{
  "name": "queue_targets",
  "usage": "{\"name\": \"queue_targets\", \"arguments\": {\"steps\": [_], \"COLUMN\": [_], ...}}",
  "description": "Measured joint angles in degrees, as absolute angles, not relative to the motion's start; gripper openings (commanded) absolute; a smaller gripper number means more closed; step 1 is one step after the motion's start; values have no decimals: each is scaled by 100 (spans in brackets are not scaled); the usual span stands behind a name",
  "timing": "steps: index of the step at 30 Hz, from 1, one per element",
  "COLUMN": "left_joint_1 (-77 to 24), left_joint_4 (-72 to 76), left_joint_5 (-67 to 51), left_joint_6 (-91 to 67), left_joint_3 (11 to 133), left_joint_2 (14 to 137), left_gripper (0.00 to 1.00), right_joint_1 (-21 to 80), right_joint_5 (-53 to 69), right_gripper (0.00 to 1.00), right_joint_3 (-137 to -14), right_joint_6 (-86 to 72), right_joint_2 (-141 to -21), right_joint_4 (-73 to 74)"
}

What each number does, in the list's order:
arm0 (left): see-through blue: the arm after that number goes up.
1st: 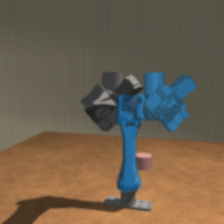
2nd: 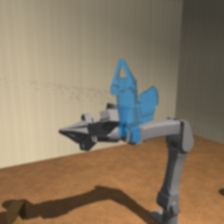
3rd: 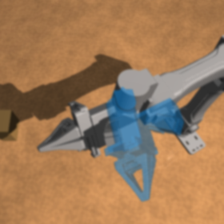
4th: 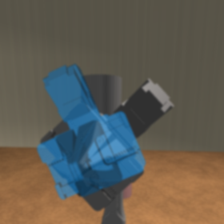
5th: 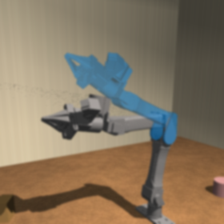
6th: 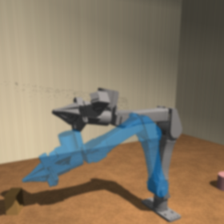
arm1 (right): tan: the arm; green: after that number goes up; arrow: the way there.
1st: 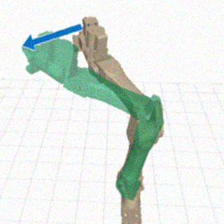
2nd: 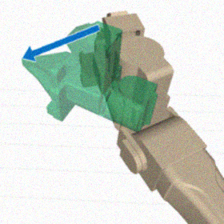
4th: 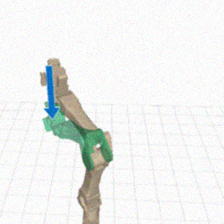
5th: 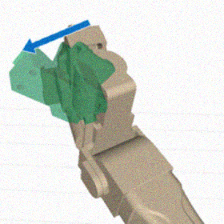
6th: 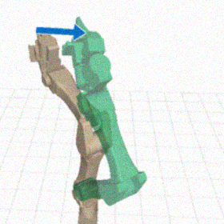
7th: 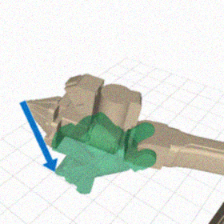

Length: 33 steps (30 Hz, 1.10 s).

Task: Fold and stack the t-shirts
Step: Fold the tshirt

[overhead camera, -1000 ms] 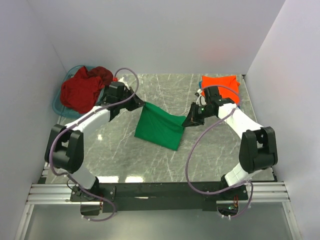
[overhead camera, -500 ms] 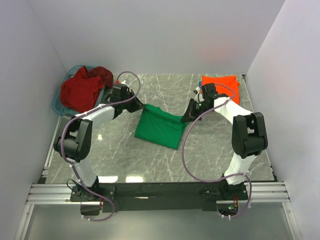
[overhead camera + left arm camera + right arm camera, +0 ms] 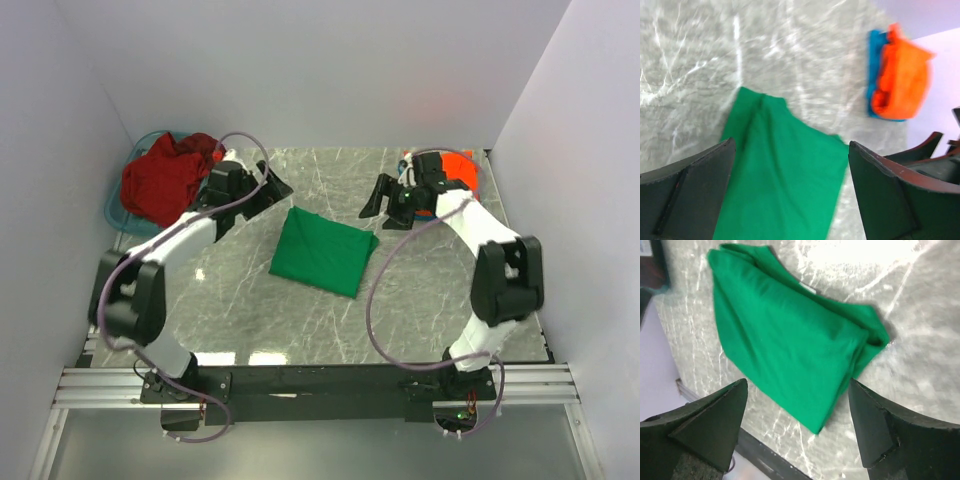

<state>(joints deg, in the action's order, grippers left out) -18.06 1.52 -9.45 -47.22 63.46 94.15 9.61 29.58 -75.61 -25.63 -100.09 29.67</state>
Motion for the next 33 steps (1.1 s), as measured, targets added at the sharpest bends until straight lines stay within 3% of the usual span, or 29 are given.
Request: {"name": "queue_targets", "arguments": {"steps": [9,17,24,33], "left_joint_1": [-1806,-1774,-1765,-1765], "left_joint_4": [-344,-1389,-2274,-2851], "left_joint_5": [-526,567,1059,1122], "left_joint_6": [-4733,-5035,-5196,-5188], "left_joint_3": [5382,4235,3948,3857], "left_joint_2": [6858,4587,3793,3848], "left_gripper": [99,100,99,100], "right_joint_1": [998,1076,1822,2532], "right_joint_5": [1957,1699,1111,480], "right_gripper": [90,91,91,84], "right_joint_3": [-6007,-4912,-4790,-5371], "right_joint_6": [-2818,-3127,-3170,-3345], "right_joint_2": [-7585,-6954,-7129,-8774], "right_joint_4": [2792,2547,2320,2185]}}
